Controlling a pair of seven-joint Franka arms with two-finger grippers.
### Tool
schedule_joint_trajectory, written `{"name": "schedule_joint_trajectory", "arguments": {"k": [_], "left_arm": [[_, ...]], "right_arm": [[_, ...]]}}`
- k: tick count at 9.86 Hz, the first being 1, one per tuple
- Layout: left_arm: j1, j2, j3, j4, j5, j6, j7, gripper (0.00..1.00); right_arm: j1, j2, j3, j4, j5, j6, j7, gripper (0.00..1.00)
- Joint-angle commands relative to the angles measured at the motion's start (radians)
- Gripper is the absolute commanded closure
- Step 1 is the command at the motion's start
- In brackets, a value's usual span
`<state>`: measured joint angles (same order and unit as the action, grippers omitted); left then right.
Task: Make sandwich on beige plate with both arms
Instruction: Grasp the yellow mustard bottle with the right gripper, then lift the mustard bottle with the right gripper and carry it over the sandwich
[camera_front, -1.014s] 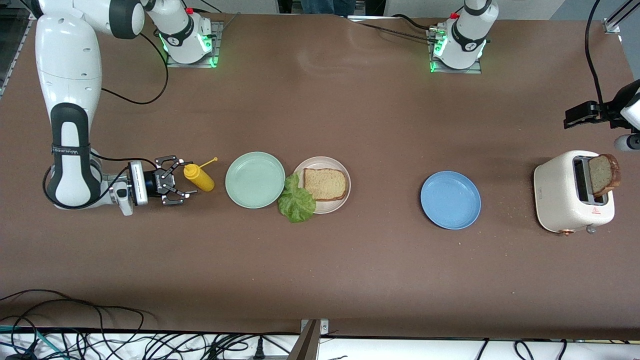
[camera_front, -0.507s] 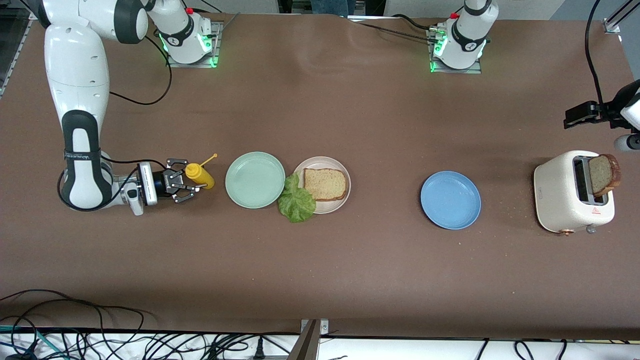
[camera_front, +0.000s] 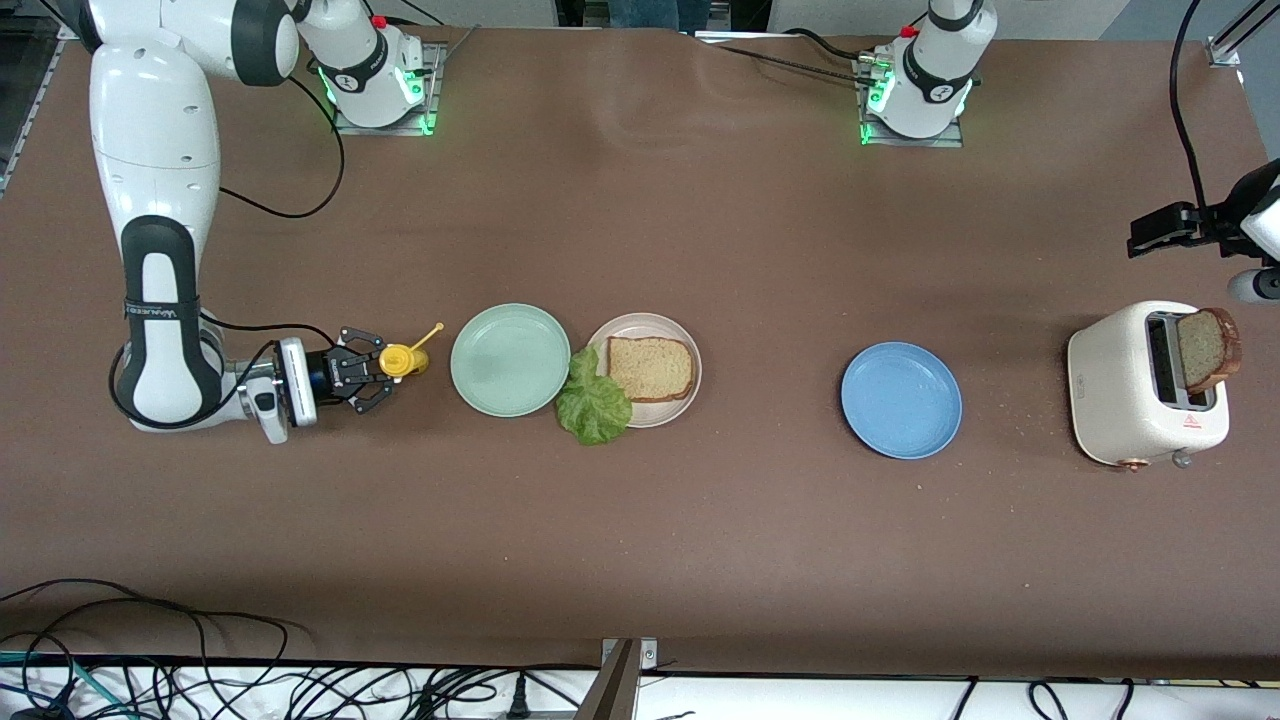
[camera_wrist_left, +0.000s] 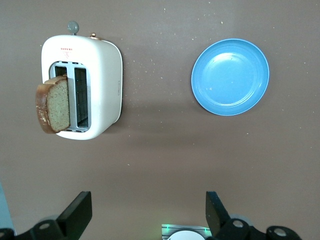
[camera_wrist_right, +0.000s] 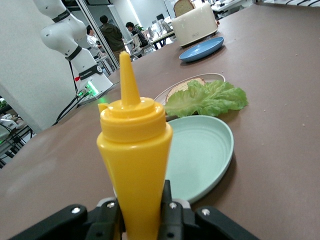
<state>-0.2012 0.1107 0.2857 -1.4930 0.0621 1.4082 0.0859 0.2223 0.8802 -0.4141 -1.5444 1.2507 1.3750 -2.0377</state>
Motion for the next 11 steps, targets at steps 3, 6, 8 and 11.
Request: {"name": "schedule_joint_trajectory", "arguments": {"k": [3,6,8,11], "left_arm": [[0.003,0.009,-0.005,0.022,0.025,-0.006,0.014,0.00],[0.003,0.010,-0.005,0.022,0.027,-0.006,0.014,0.00],[0.003,0.014,-0.005,0.022,0.027,-0.006,0.014,0.00],[0.003,0.017,-0.005,0.022,0.028,-0.006,0.014,0.00]], "right_arm": [[0.103,-0.012,-0.008,0.160,-0.112,0.117,0.377,1.00],[0.205,-0.012,-0.006,0.334,-0.362,0.168,0.730,1.00],[0.259,-0.015,-0.023,0.340,-0.425,0.182,0.813,1.00],[0.376,-0.021,-0.046,0.346,-0.601,0.223,0.976,1.00]]}}
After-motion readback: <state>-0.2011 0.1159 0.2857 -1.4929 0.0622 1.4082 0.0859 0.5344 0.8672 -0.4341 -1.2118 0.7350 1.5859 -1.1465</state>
